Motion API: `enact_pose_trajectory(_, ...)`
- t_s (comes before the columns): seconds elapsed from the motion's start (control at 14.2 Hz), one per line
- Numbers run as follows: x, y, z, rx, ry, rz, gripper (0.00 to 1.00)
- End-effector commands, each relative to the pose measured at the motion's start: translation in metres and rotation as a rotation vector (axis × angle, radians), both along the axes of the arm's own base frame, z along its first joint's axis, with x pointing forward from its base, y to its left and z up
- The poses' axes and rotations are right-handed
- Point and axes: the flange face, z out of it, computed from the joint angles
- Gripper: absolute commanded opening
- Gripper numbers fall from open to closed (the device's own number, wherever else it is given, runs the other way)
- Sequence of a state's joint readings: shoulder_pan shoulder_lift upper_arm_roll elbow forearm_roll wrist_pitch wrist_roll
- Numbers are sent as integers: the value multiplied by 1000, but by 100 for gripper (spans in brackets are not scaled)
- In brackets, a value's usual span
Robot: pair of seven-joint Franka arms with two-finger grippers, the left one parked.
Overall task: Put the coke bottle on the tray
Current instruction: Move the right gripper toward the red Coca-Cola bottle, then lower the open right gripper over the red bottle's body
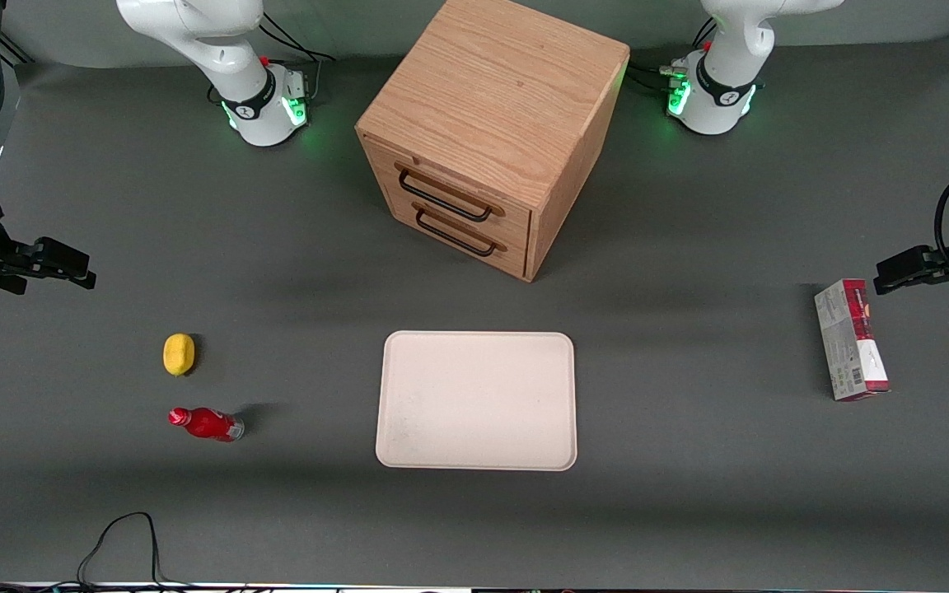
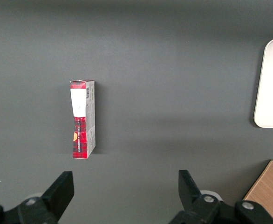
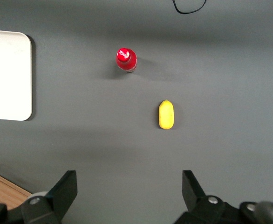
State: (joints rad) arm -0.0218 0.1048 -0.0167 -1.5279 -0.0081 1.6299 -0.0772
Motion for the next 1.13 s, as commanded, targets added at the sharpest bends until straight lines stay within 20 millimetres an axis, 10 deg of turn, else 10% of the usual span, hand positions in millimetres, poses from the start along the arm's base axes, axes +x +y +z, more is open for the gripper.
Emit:
enact_pose_trajectory(0.0, 21, -1, 7, 0, -21, -14, 100)
enact_pose_trajectory(0.42, 99, 9, -12, 10, -25, 8, 100)
enact_pose_trajectory(1.06, 125, 29, -88, 15, 44, 37, 100)
